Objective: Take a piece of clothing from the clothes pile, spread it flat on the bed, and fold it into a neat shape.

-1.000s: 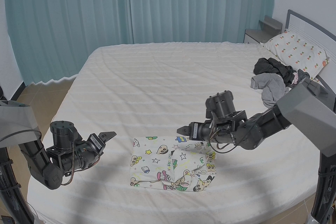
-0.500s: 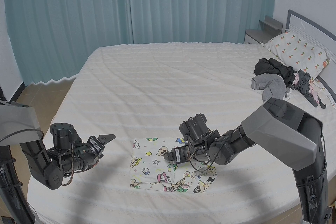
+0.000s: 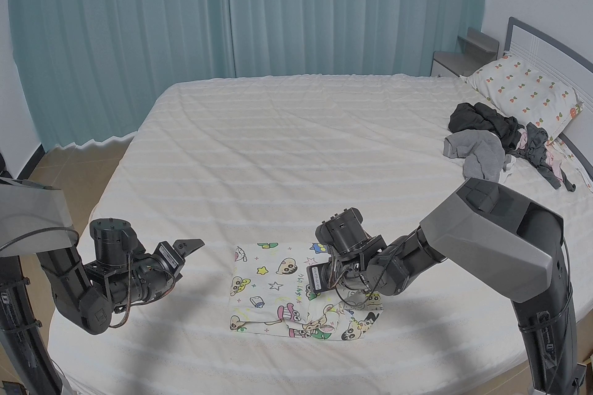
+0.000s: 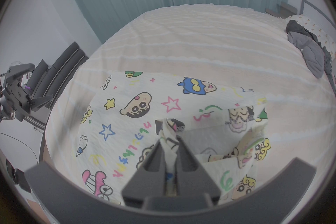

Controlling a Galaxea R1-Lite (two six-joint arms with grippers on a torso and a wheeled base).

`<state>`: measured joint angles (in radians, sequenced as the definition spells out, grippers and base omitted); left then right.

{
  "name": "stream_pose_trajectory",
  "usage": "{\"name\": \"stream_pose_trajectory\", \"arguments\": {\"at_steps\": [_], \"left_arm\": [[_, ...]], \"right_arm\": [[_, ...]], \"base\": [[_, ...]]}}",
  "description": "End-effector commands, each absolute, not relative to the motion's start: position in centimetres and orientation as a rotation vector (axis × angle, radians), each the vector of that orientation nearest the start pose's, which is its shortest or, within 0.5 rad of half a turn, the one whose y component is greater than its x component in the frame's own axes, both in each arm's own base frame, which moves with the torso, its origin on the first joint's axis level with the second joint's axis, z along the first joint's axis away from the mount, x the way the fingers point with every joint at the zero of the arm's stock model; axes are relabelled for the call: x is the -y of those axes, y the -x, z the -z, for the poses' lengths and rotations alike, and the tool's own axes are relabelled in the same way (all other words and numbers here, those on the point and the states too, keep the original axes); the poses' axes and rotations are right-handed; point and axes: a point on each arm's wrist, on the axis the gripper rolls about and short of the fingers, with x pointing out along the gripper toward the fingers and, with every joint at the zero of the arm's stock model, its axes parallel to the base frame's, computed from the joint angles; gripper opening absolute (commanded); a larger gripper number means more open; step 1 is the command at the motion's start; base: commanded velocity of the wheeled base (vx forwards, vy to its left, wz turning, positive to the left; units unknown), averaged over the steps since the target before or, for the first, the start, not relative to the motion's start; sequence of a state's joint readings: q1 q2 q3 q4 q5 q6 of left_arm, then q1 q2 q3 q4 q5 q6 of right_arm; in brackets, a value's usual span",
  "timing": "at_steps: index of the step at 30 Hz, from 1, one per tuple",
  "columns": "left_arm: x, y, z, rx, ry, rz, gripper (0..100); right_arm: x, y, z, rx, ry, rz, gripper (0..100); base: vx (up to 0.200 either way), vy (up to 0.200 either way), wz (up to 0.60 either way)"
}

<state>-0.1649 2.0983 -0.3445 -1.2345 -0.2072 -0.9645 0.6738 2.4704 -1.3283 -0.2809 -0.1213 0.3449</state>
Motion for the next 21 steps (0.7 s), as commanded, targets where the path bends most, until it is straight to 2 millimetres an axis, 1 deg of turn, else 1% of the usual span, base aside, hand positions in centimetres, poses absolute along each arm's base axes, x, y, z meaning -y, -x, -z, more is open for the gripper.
{"name": "stream_pose_trajectory", "arguments": {"at_steps": [1, 2, 7, 12, 17, 18, 21], "left_arm": [[5.1, -27.7, -2.2, -0.659, 0.941, 0.080, 100], [5.1, -27.7, -2.2, -0.659, 0.941, 0.080, 100], [5.1, -27.7, -2.2, -0.660, 0.942, 0.082, 100], [5.1, -27.7, -2.2, -0.660, 0.941, 0.082, 100], [5.1, -27.7, -2.2, -0.661, 0.941, 0.083, 100], [5.1, -27.7, -2.2, -0.662, 0.941, 0.082, 100], [5.1, -27.7, -2.2, -0.661, 0.941, 0.083, 100]], "right_arm": [[-26.3, -34.0, 0.3, -0.878, -0.003, -0.353, 0], [-26.2, -33.8, 0.3, -0.883, -0.004, -0.350, 0], [-24.7, -31.6, -0.5, -0.912, -0.041, -0.323, 0], [-23.4, -29.6, 0.7, -0.913, -0.026, -0.294, 0], [-22.5, -28.4, 1.5, -0.881, -0.034, -0.265, 0], [-22.3, -28.0, 1.6, -0.883, -0.040, -0.261, 100], [-22.0, -26.7, 1.5, -0.892, -0.047, -0.265, 100]], "base": [[0.000, 0.000, 0.00], [0.000, 0.000, 0.00], [0.000, 0.000, 0.00], [0.000, 0.000, 0.00], [0.000, 0.000, 0.00], [0.000, 0.000, 0.00], [0.000, 0.000, 0.00]]}}
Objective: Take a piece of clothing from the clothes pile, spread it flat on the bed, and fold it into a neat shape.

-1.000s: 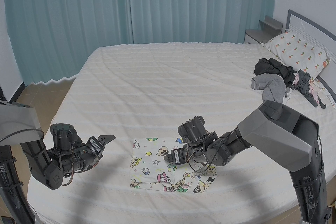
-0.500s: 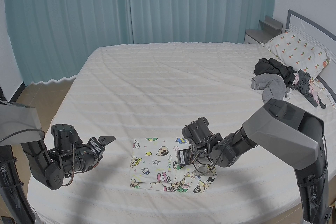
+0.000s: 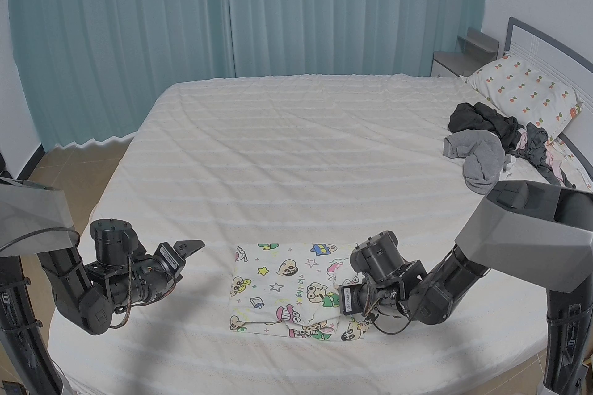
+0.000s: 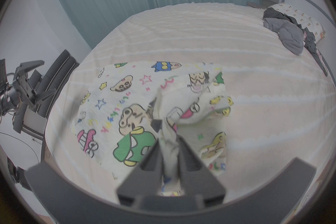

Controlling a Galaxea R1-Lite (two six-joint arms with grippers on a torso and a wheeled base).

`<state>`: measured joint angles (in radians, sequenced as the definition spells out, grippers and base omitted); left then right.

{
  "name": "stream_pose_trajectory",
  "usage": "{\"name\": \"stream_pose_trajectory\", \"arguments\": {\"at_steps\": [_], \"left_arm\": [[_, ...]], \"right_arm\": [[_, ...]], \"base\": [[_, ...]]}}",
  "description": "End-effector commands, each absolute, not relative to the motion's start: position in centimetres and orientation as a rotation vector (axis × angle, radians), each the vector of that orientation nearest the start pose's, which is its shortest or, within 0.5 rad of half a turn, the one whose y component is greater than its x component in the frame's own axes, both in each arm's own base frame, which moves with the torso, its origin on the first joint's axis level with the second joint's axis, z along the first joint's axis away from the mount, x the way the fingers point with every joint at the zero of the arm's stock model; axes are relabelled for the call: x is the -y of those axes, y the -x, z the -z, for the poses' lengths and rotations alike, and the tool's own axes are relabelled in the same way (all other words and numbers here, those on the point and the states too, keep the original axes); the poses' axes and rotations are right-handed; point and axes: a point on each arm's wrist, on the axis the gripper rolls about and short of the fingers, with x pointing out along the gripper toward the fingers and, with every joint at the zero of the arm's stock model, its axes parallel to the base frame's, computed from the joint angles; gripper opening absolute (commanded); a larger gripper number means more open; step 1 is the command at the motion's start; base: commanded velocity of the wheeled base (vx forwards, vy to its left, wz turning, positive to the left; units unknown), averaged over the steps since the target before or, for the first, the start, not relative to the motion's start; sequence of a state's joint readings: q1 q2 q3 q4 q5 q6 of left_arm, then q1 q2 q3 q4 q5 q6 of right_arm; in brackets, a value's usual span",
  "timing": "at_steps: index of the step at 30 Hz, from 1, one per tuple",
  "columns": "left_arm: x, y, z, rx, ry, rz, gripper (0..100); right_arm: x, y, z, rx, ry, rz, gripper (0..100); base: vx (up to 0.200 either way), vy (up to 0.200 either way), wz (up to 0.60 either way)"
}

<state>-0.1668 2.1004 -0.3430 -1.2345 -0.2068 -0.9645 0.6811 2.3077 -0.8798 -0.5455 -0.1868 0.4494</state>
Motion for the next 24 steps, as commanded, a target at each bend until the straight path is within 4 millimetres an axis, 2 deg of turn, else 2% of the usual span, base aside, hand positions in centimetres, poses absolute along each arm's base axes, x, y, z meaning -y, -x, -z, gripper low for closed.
{"name": "stream_pose_trajectory", "arguments": {"at_steps": [1, 6, 8, 12, 13, 14, 16, 24], "left_arm": [[5.1, -27.7, -2.2, -0.660, 0.941, 0.082, 100], [5.1, -27.7, -2.2, -0.660, 0.941, 0.082, 100], [5.1, -27.7, -2.2, -0.660, 0.941, 0.082, 100], [5.2, -27.7, -2.2, -0.661, 0.940, 0.083, 100], [5.2, -27.7, -2.2, -0.661, 0.940, 0.083, 100], [5.2, -27.7, -2.2, -0.662, 0.940, 0.082, 100], [5.2, -27.7, -2.2, -0.662, 0.939, 0.083, 100], [5.2, -27.7, -2.0, -0.666, 0.935, 0.081, 100]], "right_arm": [[-21.9, -26.4, 1.4, -0.894, -0.050, -0.265, 100], [-21.6, -24.8, 0.8, -0.903, -0.061, -0.254, 100], [-21.6, -24.9, 0.4, -0.887, -0.069, -0.249, 100], [-21.9, -26.0, -2.2, -0.805, -0.120, -0.259, 100], [-21.9, -26.0, -2.2, -0.805, -0.120, -0.259, 100], [-22.5, -27.5, -3.1, -0.766, -0.146, -0.260, 100], [-23.0, -28.7, -3.6, -0.754, -0.156, -0.256, 100], [-26.5, -33.3, -2.4, -0.821, -0.096, -0.219, 100]], "base": [[0.000, 0.000, 0.00], [0.000, 0.000, 0.00], [0.000, 0.000, 0.00], [0.000, 0.000, 0.00], [0.000, 0.000, 0.00], [0.000, 0.000, 0.00], [0.000, 0.000, 0.00], [0.000, 0.000, 0.00]]}}
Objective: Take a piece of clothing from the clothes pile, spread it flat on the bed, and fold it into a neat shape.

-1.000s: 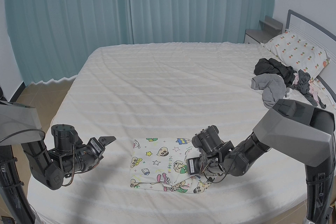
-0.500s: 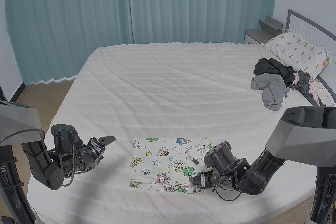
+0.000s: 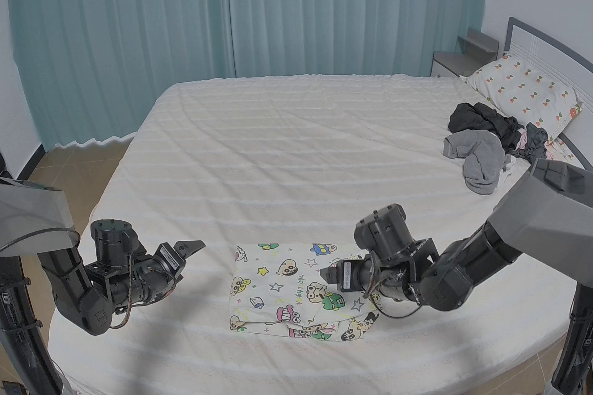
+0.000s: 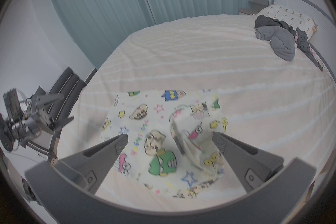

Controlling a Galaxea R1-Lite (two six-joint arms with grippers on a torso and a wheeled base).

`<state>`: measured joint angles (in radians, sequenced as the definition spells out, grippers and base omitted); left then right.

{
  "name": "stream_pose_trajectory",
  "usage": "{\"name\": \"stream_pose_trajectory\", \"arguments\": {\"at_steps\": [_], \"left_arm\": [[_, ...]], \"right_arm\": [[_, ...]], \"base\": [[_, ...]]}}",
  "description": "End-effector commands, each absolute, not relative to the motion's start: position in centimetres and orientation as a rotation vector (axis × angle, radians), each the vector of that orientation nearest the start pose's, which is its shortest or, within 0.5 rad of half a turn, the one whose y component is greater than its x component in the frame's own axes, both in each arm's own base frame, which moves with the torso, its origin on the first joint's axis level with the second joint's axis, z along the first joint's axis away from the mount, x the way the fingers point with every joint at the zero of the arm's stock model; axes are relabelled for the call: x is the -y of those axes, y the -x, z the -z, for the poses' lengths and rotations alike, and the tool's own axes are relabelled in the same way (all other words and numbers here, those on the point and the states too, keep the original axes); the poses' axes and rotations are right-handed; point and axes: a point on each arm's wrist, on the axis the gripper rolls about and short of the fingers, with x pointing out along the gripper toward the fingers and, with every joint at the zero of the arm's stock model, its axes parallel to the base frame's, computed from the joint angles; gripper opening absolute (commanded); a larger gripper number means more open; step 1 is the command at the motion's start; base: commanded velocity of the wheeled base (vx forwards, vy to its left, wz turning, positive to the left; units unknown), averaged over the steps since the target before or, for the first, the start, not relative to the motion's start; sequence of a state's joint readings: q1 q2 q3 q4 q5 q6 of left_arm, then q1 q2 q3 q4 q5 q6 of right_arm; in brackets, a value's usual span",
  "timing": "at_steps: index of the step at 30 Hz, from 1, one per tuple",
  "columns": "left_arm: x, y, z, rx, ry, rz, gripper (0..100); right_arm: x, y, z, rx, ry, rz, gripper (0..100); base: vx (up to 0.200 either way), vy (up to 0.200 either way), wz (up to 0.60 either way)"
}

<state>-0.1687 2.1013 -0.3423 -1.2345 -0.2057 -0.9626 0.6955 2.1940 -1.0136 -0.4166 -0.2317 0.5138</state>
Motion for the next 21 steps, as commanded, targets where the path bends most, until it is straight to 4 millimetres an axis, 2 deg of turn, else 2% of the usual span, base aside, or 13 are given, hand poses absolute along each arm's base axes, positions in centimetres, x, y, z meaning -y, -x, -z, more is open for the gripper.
{"name": "stream_pose_trajectory", "arguments": {"at_steps": [1, 4, 6, 11, 16, 21], "left_arm": [[5.2, -27.7, -2.0, -0.666, 0.937, 0.081, 100], [5.2, -27.7, -2.0, -0.666, 0.937, 0.081, 100], [5.2, -27.7, -2.0, -0.666, 0.935, 0.081, 100], [5.2, -27.7, -2.0, -0.667, 0.935, 0.081, 100], [5.2, -27.7, -2.0, -0.667, 0.935, 0.083, 100], [5.2, -27.7, -2.0, -0.667, 0.935, 0.081, 100]], "right_arm": [[-26.7, -33.6, -2.0, -0.843, -0.058, -0.210, 100], [-27.1, -34.2, -1.0, -0.884, 0.026, -0.183, 100], [-27.6, -34.8, 0.3, -0.913, 0.097, -0.131, 100], [-27.1, -34.5, 2.2, -0.955, 0.191, -0.104, 100], [-25.7, -33.5, 2.9, -1.002, 0.272, -0.099, 100], [-23.8, -32.1, 1.2, -0.994, 0.326, -0.046, 100]], "base": [[0.000, 0.000, 0.00], [0.000, 0.000, 0.00], [0.000, 0.000, 0.00], [0.000, 0.000, 0.00], [0.000, 0.000, 0.00], [0.000, 0.000, 0.00]]}}
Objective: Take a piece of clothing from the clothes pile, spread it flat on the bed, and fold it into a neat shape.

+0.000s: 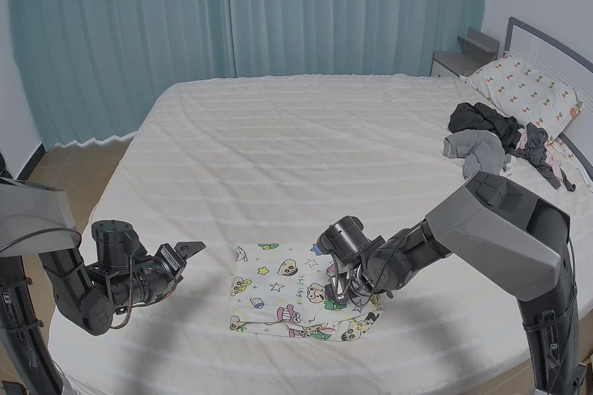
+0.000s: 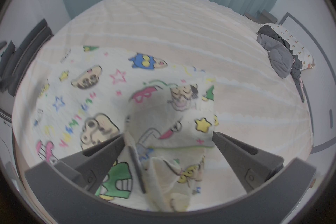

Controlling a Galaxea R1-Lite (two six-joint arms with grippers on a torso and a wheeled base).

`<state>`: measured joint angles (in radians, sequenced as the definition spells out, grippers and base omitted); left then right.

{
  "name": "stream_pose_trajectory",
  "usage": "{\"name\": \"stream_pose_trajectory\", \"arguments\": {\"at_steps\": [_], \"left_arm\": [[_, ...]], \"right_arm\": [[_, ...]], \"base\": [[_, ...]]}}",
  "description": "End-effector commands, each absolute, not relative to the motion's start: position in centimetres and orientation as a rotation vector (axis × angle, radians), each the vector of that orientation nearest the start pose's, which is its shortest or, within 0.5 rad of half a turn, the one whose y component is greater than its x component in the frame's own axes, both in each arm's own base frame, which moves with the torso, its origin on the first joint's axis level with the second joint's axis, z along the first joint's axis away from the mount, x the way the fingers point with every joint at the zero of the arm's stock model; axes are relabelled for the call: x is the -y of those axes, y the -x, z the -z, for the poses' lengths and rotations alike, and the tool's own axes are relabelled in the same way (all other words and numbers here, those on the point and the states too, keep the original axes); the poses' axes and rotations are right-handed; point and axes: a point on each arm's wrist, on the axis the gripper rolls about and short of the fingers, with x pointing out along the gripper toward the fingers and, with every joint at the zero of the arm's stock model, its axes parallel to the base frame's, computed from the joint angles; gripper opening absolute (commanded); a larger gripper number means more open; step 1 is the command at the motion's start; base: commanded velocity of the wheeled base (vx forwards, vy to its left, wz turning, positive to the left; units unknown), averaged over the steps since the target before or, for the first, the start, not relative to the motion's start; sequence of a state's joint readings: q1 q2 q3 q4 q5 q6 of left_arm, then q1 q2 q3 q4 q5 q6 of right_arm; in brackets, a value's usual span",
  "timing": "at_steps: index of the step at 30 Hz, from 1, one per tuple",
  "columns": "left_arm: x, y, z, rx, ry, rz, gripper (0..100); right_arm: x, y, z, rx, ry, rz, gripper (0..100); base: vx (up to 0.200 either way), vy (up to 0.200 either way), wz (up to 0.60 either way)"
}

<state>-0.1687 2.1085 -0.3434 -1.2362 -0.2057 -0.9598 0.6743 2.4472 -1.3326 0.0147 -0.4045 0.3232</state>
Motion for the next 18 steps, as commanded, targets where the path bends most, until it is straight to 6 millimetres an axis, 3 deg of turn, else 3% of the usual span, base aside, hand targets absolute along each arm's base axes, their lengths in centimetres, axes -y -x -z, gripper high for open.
{"name": "stream_pose_trajectory", "arguments": {"at_steps": [1, 6, 14, 18], "left_arm": [[5.2, -27.7, -2.0, -0.666, 0.935, 0.081, 100], [5.2, -27.7, -2.0, -0.666, 0.935, 0.081, 100], [5.2, -27.7, -2.0, -0.666, 0.935, 0.081, 100], [5.2, -27.7, -2.0, -0.667, 0.935, 0.081, 100]], "right_arm": [[-23.4, -31.8, 0.9, -0.995, 0.331, -0.047, 100], [-21.0, -29.7, -0.7, -1.013, 0.350, -0.013, 100], [-17.8, -26.7, -1.0, -1.040, 0.363, 0.036, 100], [-17.6, -27.2, -2.2, -0.969, 0.292, 0.023, 100]], "base": [[0.000, 0.000, 0.00], [0.000, 0.000, 0.00], [0.000, 0.000, 0.00], [0.000, 0.000, 0.00]]}}
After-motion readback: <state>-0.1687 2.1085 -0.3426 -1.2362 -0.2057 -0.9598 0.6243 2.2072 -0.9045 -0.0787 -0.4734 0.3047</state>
